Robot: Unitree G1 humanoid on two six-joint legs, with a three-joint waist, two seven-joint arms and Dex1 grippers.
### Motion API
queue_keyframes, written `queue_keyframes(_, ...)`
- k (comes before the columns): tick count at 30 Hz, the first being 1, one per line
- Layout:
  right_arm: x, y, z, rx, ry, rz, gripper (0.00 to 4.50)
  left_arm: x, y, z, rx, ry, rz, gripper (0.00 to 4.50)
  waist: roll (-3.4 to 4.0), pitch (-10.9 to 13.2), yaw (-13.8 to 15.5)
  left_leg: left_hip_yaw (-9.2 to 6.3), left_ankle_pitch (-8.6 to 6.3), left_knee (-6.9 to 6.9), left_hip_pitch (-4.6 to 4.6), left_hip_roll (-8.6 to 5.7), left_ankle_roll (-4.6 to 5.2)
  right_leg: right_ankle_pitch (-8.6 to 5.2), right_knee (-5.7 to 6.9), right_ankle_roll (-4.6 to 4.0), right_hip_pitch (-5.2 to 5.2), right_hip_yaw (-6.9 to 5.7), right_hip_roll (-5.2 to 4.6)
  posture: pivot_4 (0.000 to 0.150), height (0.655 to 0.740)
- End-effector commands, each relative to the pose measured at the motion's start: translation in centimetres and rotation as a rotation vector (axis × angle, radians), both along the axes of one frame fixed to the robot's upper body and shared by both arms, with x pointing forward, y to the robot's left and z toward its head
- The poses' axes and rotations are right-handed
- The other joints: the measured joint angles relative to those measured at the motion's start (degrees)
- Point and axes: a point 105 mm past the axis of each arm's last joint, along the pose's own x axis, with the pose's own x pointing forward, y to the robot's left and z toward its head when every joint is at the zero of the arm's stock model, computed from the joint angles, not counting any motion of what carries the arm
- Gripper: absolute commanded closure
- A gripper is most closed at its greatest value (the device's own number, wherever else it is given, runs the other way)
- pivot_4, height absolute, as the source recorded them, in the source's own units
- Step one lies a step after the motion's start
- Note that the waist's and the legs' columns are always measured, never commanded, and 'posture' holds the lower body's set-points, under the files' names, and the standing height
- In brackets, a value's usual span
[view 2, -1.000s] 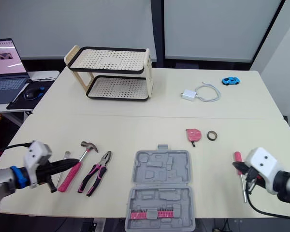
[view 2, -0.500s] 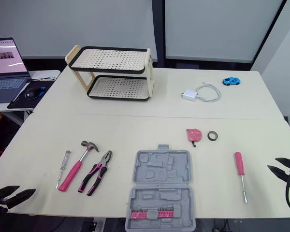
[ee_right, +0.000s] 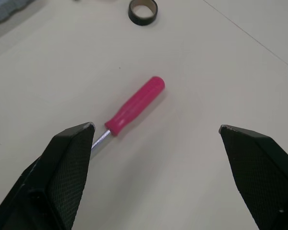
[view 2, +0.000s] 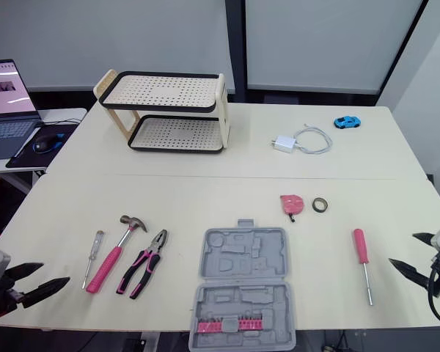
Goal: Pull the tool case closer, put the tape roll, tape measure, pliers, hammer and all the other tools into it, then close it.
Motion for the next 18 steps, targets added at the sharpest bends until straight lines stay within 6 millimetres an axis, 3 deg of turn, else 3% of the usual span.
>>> queue_keyframes(1, 1.6, 3.4, 2.1, 0.005, -0.03, 0.133, 0.04, 2.2, -5.0, 2.3, -0.009, -0.059, -0.252, 0.0, 0.02, 0.0, 0.0, 0.01, 0.0, 0.01, 0.0, 0.0, 0.0, 0.01, 0.0, 0.01, 0.0, 0.01, 0.0, 0.15, 0.735)
queue_keyframes(7, 4.6, 6.7, 2.5, -0.008, -0.047, 0.174, 0.04, 4.2, -13.8, 4.6, -0.082, -0.178, -0.562, 0.0, 0.0, 0.0, 0.1, 0.02, 0.0, 0.03, -0.08, -0.01, 0.0, 0.18, -0.06, -0.14, -0.01, 0.04, 0.0, 0.15, 0.735)
queue_keyframes(10, 6.1, 7.5, 1.8, -0.02, -0.036, 0.137, 0.04, 4.6, -17.1, 5.7, -0.111, -0.237, -0.681, 0.0, 0.01, 0.0, 0.2, 0.06, -0.02, 0.03, -0.15, -0.02, 0.03, 0.19, -0.07, -0.15, -0.09, 0.08, -0.01, 0.15, 0.735)
queue_keyframes(13, 7.4, 8.3, 0.9, -0.022, -0.021, 0.099, 0.04, 4.9, -19.7, 6.8, -0.134, -0.289, -0.786, 0.0, 0.01, 0.0, 0.2, -0.01, -0.02, 0.05, -0.14, -0.02, 0.03, 0.19, -0.01, -0.15, -0.11, 0.03, 0.01, 0.15, 0.735)
queue_keyframes(18, 9.4, 9.8, -0.4, -0.032, -0.009, 0.078, 0.04, 5.4, -22.4, 8.1, -0.17, -0.344, -0.866, 0.0, 0.01, 0.0, 0.0, 0.04, -0.02, 0.08, -0.12, -0.02, 0.03, 0.2, 0.01, -0.14, -0.11, 0.09, 0.02, 0.15, 0.735)
